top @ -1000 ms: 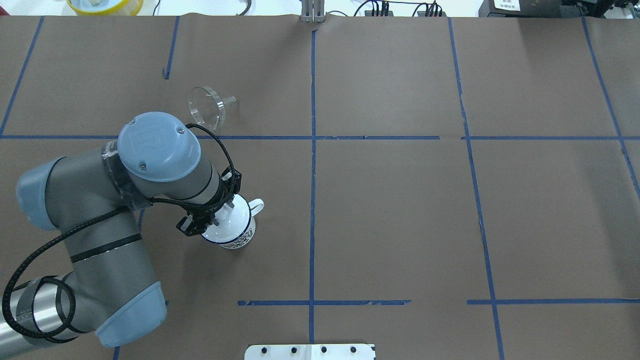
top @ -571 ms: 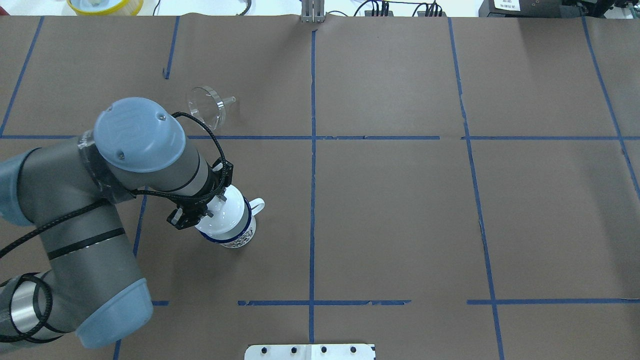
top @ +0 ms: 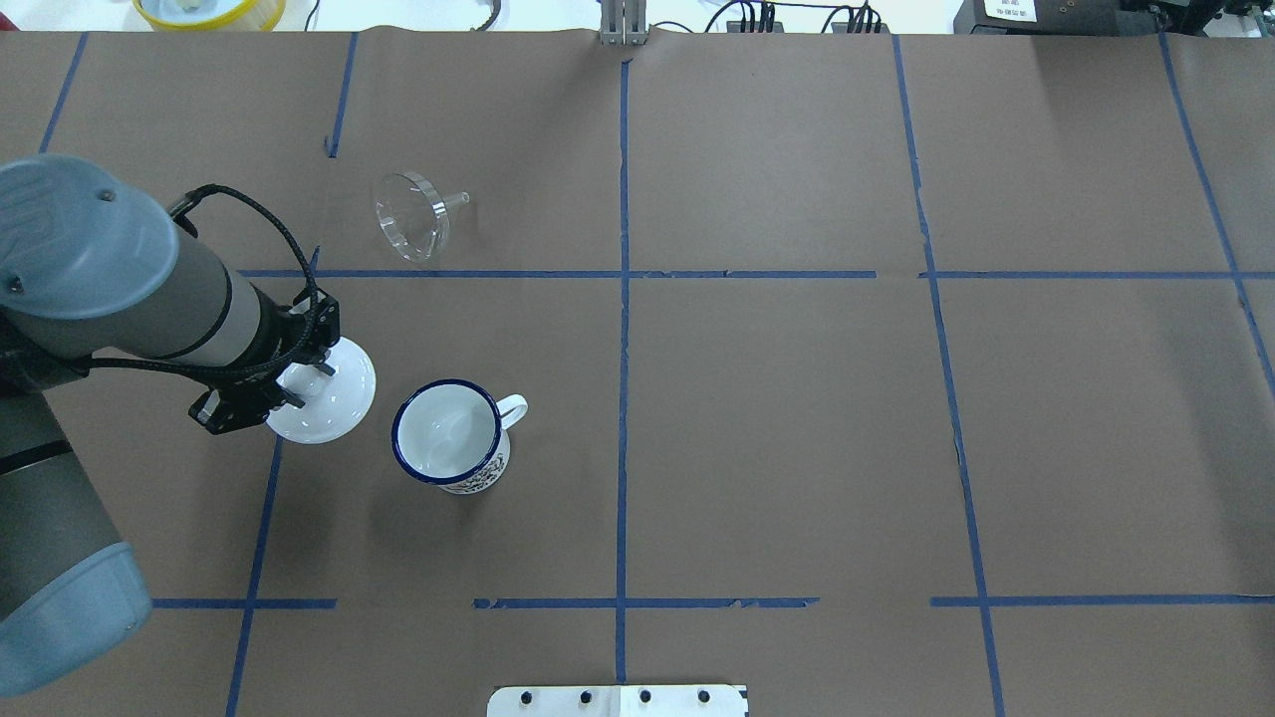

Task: Place funnel on cup
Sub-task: 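Carry the lid beside the mug and lower it onto the table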

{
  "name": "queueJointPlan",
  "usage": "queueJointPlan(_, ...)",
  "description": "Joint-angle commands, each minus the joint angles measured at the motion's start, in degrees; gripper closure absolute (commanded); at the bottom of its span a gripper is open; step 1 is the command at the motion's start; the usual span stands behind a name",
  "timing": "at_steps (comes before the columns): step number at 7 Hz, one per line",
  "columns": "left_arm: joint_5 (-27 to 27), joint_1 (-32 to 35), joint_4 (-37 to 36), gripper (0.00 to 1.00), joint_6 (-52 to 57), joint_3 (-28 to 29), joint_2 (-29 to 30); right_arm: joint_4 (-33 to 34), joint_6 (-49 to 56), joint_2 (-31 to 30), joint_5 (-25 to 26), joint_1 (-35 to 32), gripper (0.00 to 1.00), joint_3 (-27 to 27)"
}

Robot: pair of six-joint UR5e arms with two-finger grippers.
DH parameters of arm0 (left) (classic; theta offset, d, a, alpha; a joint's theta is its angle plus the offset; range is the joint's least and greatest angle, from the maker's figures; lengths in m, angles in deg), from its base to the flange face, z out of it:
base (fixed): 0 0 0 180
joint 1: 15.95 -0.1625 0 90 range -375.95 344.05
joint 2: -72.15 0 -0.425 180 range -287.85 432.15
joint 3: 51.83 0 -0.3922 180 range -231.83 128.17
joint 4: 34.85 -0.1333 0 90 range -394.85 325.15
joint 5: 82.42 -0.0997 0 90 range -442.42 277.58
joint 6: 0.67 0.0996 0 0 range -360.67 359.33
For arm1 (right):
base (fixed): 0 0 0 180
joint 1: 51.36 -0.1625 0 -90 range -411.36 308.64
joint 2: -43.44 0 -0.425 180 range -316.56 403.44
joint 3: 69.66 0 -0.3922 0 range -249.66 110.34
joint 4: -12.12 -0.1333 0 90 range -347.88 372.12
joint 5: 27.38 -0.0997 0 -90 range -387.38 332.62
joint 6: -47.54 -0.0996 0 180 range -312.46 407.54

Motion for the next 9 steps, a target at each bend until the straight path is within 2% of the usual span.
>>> queueJointPlan(1, 2.2, -0.2, 8.2, 1.00, -0.4, 7.0, -6.1, 0.0, 0.0, 0.0, 0.0, 0.0, 0.00, -0.1)
queueJointPlan(3, 3.4, -0.5, 13.9, 1.00, -0.9, 15.6, -3.8, 0.0, 0.0, 0.0, 0.0, 0.0, 0.00, 0.0)
queueJointPlan(4, 4.0, -0.5, 17.9, 1.00, -5.4, 16.9, -3.9, 0.0, 0.0, 0.0, 0.0, 0.0, 0.00, 0.0)
queueJointPlan(5, 4.8, -0.4, 18.1, 1.00, -5.6, 16.5, -4.2, 0.0, 0.0, 0.0, 0.0, 0.0, 0.00, 0.0)
queueJointPlan(6, 4.8, -0.5, 18.2, 0.91, -5.3, 16.4, -4.2, 0.0, 0.0, 0.0, 0.0, 0.0, 0.00, -0.1)
queueJointPlan(7, 4.8, -0.4, 18.8, 0.18, -5.3, 16.4, -4.4, 0.0, 0.0, 0.0, 0.0, 0.0, 0.00, -0.1)
queueJointPlan(8, 5.7, -0.4, 18.9, 0.00, -5.8, 16.0, -4.5, 0.0, 0.0, 0.0, 0.0, 0.0, 0.00, 0.0)
queueJointPlan(9, 8.8, 0.3, 18.6, 0.00, -5.6, 15.4, -4.5, 0.0, 0.0, 0.0, 0.0, 0.0, 0.00, 0.0)
